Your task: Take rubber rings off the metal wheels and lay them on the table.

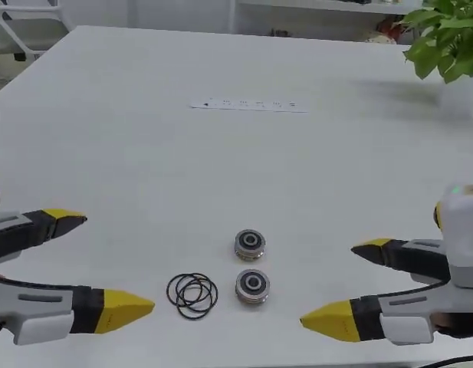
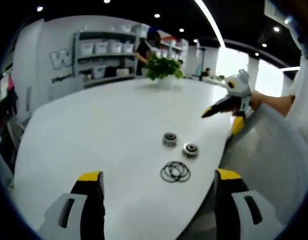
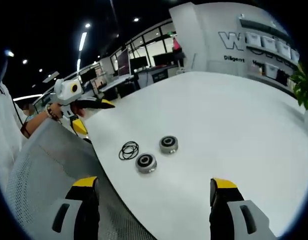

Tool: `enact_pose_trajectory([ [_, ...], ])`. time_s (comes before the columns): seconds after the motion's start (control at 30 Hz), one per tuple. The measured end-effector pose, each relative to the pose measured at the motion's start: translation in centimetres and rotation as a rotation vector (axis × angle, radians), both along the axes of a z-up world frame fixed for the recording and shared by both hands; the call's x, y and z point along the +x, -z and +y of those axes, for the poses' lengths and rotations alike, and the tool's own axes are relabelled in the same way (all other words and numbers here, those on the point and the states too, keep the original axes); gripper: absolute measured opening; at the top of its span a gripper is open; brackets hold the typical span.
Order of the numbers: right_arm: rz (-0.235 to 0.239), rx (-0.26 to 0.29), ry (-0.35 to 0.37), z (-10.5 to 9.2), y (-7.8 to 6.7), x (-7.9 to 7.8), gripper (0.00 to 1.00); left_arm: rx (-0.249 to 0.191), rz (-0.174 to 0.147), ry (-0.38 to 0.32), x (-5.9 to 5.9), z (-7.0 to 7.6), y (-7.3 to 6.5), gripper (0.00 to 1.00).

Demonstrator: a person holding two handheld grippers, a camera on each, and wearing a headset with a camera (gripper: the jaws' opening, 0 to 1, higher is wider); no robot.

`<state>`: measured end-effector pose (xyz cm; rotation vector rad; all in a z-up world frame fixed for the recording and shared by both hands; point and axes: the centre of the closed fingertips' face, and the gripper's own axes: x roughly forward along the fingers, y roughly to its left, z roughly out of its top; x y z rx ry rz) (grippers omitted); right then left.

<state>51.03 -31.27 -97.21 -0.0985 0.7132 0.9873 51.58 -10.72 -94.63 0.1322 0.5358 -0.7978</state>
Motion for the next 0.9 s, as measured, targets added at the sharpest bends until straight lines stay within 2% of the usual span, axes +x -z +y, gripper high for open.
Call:
enact_pose_trajectory([
  [0.17,0.006,-0.018,0.006,-0.32,0.28,-0.02,0.91,-0.008,0.021,-0.019,0.02,0.50,0.62,0.92],
  [0.3,0.009,-0.020,0.009,-0.41,0.34,0.00,0.90,-0.010,0.012,-0.012,0.14,0.37,0.48,0.91],
  [0.63,0.018,-0.054,0.008,-0.80,0.83,-0.14,0.89,0.007,0.021,-0.002,0.00,0.37,0.90,0.90],
  [0.77,0.024,-0.049,0.009,-0.80,0.84,-0.20,0.89,0.028,0.025,0.006,-0.16,0.39,1.17,0.90],
  [0.9,0.023,-0.054,0.009,-0.87,0.89,-0.21,0.88,0.027,0.024,0.005,-0.21,0.36,1.09,0.90],
])
